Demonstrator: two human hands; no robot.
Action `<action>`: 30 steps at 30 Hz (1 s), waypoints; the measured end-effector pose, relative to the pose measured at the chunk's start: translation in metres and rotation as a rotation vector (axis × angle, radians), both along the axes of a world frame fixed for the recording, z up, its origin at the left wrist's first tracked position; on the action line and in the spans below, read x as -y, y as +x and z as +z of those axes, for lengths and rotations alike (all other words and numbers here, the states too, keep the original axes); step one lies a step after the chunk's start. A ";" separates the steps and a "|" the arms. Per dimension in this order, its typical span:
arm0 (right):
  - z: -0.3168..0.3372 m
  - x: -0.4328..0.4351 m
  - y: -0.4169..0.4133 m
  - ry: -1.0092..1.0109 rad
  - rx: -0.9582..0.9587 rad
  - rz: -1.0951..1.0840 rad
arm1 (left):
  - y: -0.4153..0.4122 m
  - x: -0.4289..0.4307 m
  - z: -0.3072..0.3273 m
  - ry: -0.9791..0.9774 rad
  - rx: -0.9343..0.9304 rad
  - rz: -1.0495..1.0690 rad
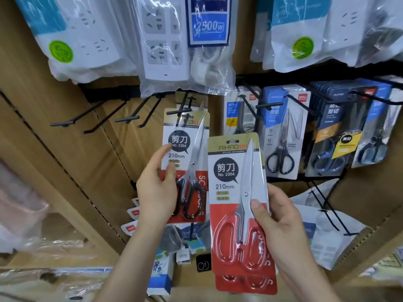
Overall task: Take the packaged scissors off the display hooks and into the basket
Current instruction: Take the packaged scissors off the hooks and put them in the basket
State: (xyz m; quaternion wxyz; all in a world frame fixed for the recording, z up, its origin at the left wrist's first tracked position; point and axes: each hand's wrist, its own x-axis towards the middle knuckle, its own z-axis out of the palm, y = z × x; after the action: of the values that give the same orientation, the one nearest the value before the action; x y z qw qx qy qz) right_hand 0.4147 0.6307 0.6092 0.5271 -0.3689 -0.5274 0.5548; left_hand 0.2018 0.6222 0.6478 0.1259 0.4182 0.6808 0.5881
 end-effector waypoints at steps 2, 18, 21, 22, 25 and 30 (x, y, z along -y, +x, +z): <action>-0.003 -0.001 -0.003 -0.020 0.004 -0.005 | -0.011 -0.017 -0.003 -0.038 -0.015 0.023; 0.003 -0.013 -0.023 -0.137 -0.099 -0.142 | -0.037 -0.098 0.007 -0.255 -0.159 -0.052; 0.001 -0.013 -0.029 -0.136 -0.069 -0.145 | -0.021 -0.054 0.011 -0.122 0.191 -0.114; 0.000 -0.013 -0.032 -0.132 -0.059 -0.146 | -0.010 -0.037 0.011 -0.125 0.303 -0.207; -0.001 -0.011 -0.041 -0.113 -0.056 -0.146 | 0.016 -0.001 0.004 -0.155 0.425 -0.358; -0.004 -0.008 -0.046 -0.090 -0.050 -0.145 | 0.017 0.011 -0.002 -0.080 0.531 -0.328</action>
State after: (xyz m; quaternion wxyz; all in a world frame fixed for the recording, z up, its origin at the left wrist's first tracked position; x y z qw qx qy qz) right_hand 0.3689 0.6386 0.6052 0.5616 -0.4155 -0.4607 0.5474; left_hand 0.2193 0.6108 0.6458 0.4087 0.3491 0.5700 0.6214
